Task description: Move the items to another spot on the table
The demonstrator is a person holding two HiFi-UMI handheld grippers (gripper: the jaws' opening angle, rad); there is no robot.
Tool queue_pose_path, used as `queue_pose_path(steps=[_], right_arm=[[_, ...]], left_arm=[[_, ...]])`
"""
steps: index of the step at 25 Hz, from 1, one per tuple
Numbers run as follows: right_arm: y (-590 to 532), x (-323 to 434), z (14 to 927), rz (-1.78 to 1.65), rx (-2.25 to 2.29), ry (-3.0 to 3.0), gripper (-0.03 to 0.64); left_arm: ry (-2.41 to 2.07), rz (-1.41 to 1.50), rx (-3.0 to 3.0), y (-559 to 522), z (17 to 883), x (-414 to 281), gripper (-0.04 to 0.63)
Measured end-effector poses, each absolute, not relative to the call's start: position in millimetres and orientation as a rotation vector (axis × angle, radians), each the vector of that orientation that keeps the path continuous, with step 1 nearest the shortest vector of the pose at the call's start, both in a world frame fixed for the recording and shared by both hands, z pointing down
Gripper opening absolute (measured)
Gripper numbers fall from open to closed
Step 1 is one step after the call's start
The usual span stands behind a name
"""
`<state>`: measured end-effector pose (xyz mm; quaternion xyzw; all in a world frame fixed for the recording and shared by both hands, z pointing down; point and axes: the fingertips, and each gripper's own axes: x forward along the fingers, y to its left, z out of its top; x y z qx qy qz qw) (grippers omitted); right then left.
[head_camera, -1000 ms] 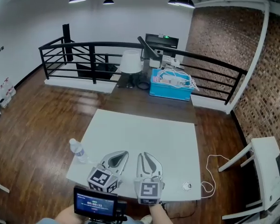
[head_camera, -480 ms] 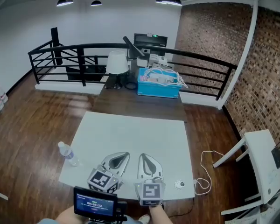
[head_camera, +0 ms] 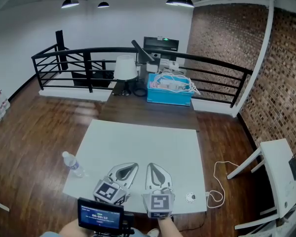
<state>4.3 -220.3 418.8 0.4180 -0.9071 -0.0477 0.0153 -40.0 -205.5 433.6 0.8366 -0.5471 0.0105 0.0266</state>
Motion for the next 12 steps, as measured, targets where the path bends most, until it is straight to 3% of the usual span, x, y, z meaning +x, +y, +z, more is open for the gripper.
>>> queue_pose_path(steps=[12], right_arm=[[-214.6,2.7,416.5,-0.12,1.285,-2.831,0.005]], left_arm=[[-1.71,0.041,2.556,-203.2,434.1,-44.1,0.012]])
